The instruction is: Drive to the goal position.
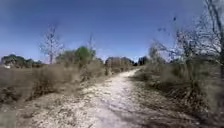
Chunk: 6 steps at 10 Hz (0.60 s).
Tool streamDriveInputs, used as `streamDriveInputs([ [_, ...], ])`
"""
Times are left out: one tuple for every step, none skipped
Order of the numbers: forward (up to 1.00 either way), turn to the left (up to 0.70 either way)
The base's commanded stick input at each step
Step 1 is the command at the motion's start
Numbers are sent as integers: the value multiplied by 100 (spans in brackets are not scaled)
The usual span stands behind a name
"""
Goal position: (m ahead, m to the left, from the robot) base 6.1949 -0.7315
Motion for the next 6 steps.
streamDriveInputs([
  [70,-35],
  [70,-7],
  [70,0],
  [70,0],
  [70,0],
  [70,0],
])
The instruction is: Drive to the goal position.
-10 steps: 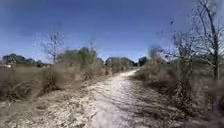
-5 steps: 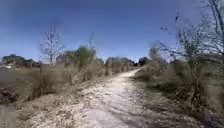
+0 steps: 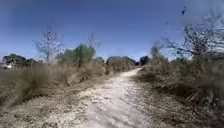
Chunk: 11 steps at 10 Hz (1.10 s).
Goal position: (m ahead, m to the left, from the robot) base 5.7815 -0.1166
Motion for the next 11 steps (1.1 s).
streamDriveInputs([
  [70,0],
  [70,0],
  [70,0],
  [70,0],
  [70,0],
  [70,0],
  [70,0],
  [70,0],
  [70,0],
  [70,0],
  [70,0],
])
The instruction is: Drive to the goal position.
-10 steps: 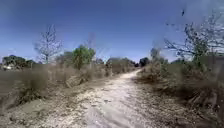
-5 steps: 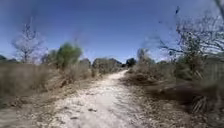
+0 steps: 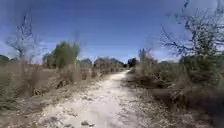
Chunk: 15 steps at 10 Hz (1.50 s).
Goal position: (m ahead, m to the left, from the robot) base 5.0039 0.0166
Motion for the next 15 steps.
streamDriveInputs([
  [70,0],
  [70,0],
  [70,0],
  [70,0],
  [70,0],
  [70,0],
  [70,0],
  [70,0],
  [70,0],
  [70,0],
  [70,0],
  [70,0],
  [70,0],
  [70,0],
  [70,0],
])
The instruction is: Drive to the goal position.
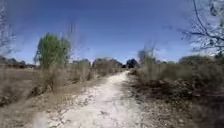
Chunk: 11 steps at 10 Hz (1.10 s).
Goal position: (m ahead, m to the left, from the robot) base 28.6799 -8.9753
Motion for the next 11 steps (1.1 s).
streamDriveInputs([
  [70,0],
  [70,0],
  [70,0],
  [70,0],
  [70,0],
  [70,0],
  [70,0],
  [70,0],
  [70,0],
  [70,0],
  [70,0],
])
